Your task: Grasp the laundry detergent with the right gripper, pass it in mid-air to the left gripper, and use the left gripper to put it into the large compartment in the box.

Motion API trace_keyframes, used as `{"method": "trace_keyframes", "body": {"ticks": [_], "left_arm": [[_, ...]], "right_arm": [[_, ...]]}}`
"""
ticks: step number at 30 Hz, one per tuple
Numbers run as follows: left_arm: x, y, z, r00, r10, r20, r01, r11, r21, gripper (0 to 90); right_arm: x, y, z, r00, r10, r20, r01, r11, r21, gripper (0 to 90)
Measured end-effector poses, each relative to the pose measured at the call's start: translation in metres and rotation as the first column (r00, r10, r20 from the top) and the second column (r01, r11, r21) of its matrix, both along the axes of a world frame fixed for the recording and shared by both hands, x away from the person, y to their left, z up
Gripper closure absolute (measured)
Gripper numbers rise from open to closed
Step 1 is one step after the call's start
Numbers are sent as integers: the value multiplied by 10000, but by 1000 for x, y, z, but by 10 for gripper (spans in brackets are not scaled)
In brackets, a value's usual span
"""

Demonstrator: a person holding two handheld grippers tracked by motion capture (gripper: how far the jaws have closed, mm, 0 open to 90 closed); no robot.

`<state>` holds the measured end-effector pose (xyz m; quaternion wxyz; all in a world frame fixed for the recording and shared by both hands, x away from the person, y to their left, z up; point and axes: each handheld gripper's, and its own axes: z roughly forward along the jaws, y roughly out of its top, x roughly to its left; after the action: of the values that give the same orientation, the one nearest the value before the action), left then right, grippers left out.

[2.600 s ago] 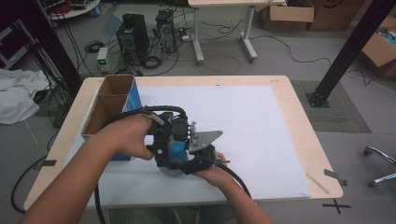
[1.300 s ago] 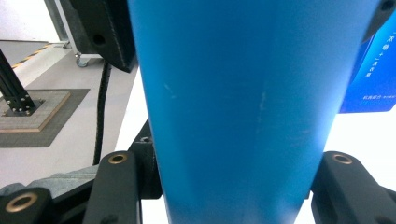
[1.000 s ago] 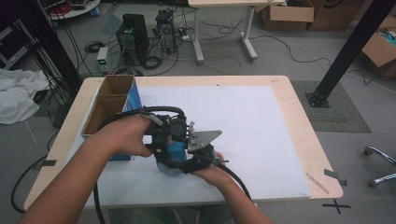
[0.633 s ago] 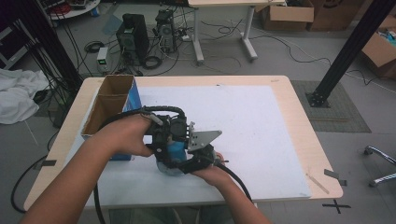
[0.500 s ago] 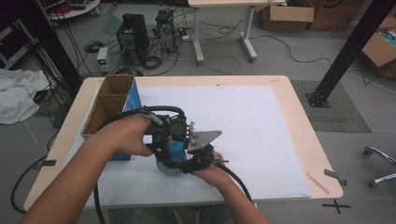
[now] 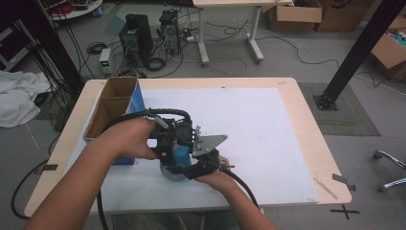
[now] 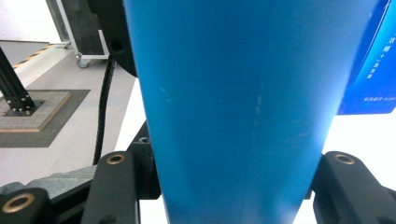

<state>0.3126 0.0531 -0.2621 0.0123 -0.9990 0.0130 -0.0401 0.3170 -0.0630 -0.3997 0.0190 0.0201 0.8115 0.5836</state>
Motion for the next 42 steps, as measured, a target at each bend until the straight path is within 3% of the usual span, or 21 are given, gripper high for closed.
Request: {"method": "trace_keyframes", "body": {"ticks": [5, 14, 17, 22, 29, 36, 39, 42], "left_arm": [[0, -1, 1, 9999, -38, 96, 38, 10000, 12, 392], [1, -2, 4, 9999, -1, 143, 2, 10000, -66, 392], [3, -1, 5, 9999, 69, 88, -68, 10000, -52, 392], [4, 0, 5, 9999, 115, 110, -114, 9999, -81, 392], [6, 2, 7, 9997, 209, 117, -208, 9998, -59, 392], [9, 4, 8, 9995, 302, 49, -301, 9995, -132, 392], [10, 4, 9, 9995, 315, -2, -315, 9994, -127, 391], [12, 3, 9, 9994, 335, -26, -335, 9993, -138, 391]], "right_arm": [[0, -1, 1, 9999, -136, 76, 136, 9999, -5, 438], [1, -3, 3, 9995, -245, -191, 247, 9997, 76, 396], [0, -2, 2, 9994, -355, 6, 355, 9993, -148, 362], [1, -5, 2, 9990, -288, -339, 285, 9996, -84, 341], [1, -8, 4, 9985, -408, -371, 407, 9992, -36, 235], [5, -14, 7, 9942, -413, -995, 429, 9990, 139, 100], [3, -13, 7, 9927, -782, -920, 772, 9969, -147, 1], [1, -13, 7, 9915, -1132, -639, 1107, 9930, -404, 26]]}}
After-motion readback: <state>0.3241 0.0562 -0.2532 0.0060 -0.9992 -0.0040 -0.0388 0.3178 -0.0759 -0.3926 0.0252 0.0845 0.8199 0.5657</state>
